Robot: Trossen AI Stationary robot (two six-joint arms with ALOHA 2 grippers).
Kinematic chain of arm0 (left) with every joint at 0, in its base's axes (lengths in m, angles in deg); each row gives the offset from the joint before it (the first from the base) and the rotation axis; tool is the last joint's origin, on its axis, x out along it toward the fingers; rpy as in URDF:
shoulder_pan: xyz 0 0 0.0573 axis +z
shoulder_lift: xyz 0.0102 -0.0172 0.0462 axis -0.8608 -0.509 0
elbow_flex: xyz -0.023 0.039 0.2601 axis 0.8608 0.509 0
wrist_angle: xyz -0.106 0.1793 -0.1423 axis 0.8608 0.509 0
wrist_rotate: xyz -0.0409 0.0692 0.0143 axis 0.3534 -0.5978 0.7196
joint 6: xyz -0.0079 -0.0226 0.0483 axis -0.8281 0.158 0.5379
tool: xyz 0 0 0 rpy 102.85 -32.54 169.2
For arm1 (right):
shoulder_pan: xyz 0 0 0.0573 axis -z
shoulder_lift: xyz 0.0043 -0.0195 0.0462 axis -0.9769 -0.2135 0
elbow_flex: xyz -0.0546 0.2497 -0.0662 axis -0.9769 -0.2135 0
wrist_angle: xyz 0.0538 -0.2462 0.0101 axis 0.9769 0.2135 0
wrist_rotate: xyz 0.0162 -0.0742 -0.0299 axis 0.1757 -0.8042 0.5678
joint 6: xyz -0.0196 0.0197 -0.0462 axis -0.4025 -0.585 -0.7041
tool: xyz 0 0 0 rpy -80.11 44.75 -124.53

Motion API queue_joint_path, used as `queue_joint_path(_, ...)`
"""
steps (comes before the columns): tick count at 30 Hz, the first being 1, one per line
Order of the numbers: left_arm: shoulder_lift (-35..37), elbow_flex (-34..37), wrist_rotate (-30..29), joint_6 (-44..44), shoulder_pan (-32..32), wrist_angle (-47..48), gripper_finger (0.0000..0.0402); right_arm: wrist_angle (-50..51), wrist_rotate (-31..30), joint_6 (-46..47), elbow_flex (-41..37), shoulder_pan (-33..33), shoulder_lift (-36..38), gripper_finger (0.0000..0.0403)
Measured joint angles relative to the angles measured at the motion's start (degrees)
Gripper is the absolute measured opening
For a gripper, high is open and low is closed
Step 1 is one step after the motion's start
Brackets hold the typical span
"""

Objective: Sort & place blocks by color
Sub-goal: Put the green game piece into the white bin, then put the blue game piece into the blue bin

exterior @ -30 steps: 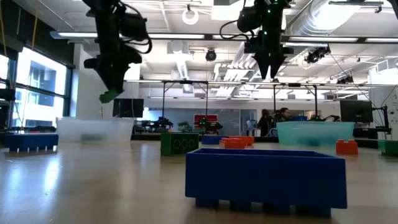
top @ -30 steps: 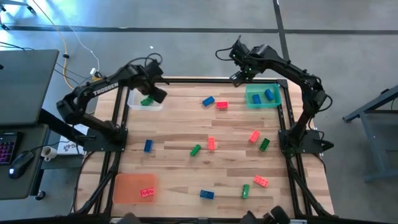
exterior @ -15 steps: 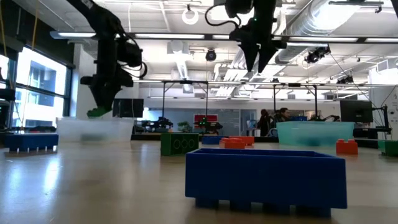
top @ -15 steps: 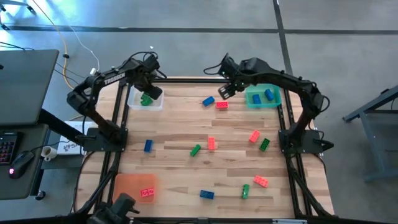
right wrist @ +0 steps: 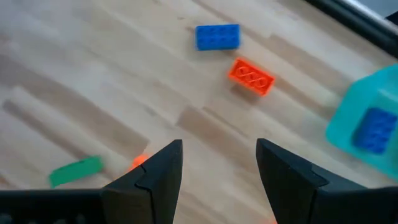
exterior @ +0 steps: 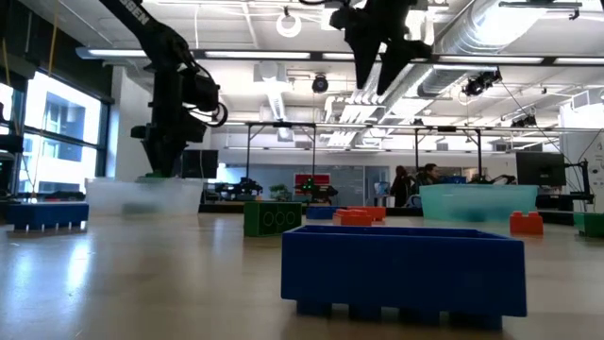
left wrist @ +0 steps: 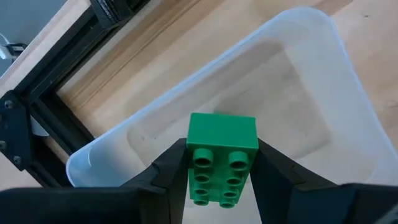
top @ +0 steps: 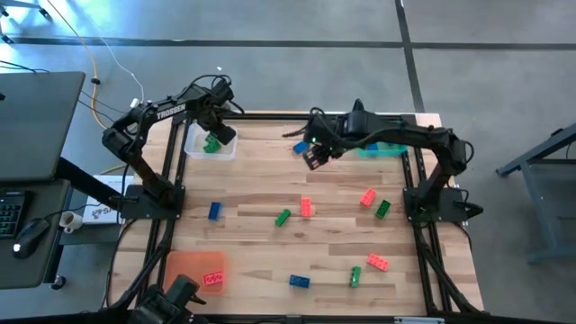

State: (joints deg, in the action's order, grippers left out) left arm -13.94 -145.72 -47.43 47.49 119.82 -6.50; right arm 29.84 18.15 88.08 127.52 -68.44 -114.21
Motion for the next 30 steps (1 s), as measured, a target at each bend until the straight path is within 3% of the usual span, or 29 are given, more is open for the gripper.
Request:
queue_joint_path(18,0.0,0.0,0.1,0.0,-0.1,0.2,0.0203,-5.3,0.0,15.0,0.0,-18.6,0.0,0.0192)
queue_joint_path(24,0.4,-0.6,0.3,0.0,-0.2,1.4,0.0209,-6.4,0.4,18.2,0.0,-23.8,0.0,0.0193)
queue_joint_path(30,4.3,-1.6,6.0,0.0,-2.3,1.8,0.0209,-7.9,3.2,17.0,0.0,-27.7,0.0,0.0193)
